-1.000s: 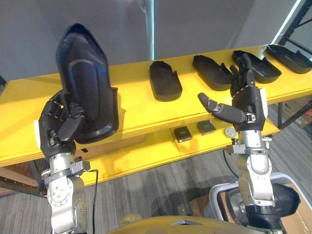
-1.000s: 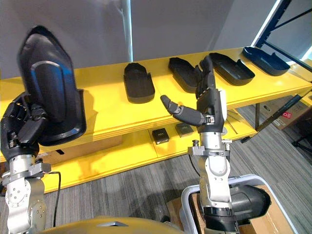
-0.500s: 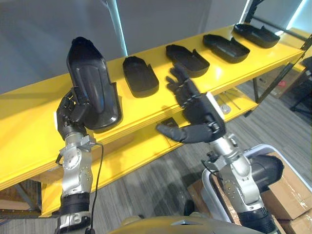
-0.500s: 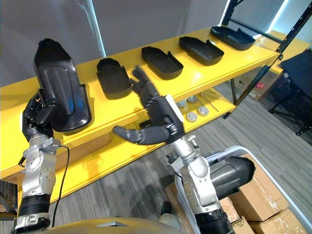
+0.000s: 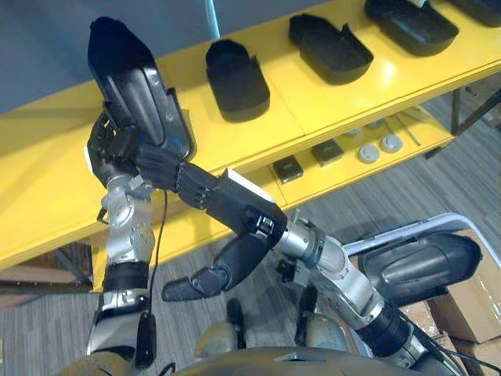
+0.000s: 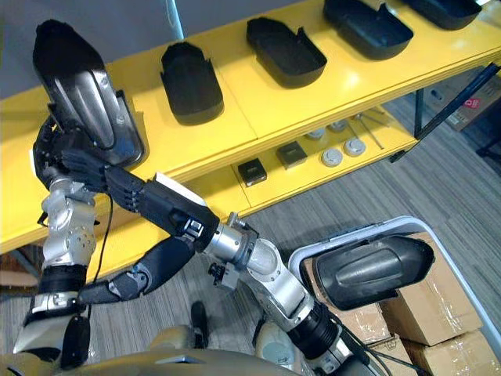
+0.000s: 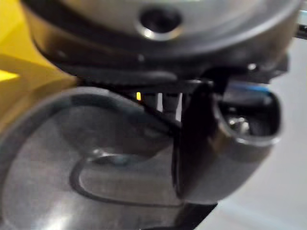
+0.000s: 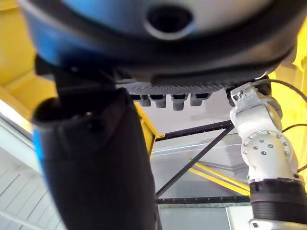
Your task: Walk over and take three plastic housings, then place them on the shelf
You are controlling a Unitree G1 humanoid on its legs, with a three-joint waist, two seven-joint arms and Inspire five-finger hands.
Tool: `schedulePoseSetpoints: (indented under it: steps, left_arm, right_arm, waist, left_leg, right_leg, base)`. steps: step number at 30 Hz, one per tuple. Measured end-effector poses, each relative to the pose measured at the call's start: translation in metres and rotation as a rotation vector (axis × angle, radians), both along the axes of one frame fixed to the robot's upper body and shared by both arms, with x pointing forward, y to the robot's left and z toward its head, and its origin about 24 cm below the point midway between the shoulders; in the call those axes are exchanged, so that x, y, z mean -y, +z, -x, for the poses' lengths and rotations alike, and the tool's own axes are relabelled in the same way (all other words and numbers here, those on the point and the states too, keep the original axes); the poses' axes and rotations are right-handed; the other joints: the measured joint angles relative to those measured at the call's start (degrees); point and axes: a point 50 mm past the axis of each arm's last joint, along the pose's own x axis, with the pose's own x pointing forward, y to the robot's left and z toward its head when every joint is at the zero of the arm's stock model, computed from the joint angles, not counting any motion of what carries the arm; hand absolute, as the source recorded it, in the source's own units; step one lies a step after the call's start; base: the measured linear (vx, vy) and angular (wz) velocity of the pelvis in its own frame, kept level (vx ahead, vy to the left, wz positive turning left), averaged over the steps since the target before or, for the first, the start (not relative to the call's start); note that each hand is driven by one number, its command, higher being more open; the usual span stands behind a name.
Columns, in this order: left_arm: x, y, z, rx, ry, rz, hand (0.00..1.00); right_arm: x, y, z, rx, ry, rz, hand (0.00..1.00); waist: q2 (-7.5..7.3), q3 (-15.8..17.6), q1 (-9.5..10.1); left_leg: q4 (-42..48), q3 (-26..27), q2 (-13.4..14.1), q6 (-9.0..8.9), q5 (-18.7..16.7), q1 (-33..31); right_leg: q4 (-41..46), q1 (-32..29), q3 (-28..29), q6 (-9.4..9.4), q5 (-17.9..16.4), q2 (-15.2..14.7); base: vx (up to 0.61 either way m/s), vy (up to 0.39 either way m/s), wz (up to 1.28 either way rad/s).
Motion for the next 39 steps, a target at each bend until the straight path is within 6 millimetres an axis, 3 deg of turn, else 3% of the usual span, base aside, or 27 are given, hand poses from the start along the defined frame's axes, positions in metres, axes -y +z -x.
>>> schedulePoseSetpoints:
  steps: [12,13,25,29,39]
  left_arm:
    - [-0.024,0.037,-0.029,-0.122,-0.092,-0.060,0.00]
    - [-0.028,0.042,-0.029,-0.123,-0.092,-0.074,1.00]
    - [-0.046,0.052,-0.032,-0.167,-0.033,-0.041,1.00]
    - [-0.061,0.054,-0.028,-0.189,0.044,-0.026,1.00]
    - [-0.071,0.051,-0.022,-0.168,0.154,0.031,1.00]
  right_arm:
    - [0.003,0.009,0.004,0.022,-0.056,-0.022,1.00]
    - [0.004,0.008,0.003,0.017,-0.059,-0.013,1.00]
    - [0.018,-0.011,0.003,-0.075,-0.145,0.035,1.00]
    - [0.021,-0.016,0.004,-0.092,-0.168,0.049,1.00]
    - [0.028,-0.032,0.013,-0.183,-0.220,0.034,1.00]
  waist:
    - [-0.13,3.27,-0.43]
    - [-0.20,3.70,-0.46]
    - [-0.13,4.25,-0.47]
    - [-0.13,4.25,-1.38]
    - [-0.22,4.20,-2.16]
  left_leg:
    - [0.79,3.35,0.15,0.00,-0.01,-1.00]
    - [0.80,3.70,0.16,0.00,-0.01,-1.04]
    - [2.45,6.15,0.93,0.48,-1.66,-1.88]
    - [3.04,6.52,0.98,0.50,-1.79,-1.86]
    - [2.22,7.11,1.06,0.51,-1.80,1.48]
  right_leg:
    - [0.94,-1.51,1.23,0.45,0.37,-0.28]
    - [0.94,-1.66,1.37,0.46,0.37,-0.28]
    - [0.92,-1.72,1.80,0.56,0.44,-0.08]
    - [0.84,-1.72,2.24,0.62,0.48,0.01]
    - [-0.48,1.27,2.72,0.86,0.69,0.57]
  base:
    - [-0.01,0.000,-0.03]
    - [0.00,0.000,-0.05]
    - [0.00,0.002,-0.02]
    - [0.01,0.005,-0.04]
    - [0.01,0.001,-0.03]
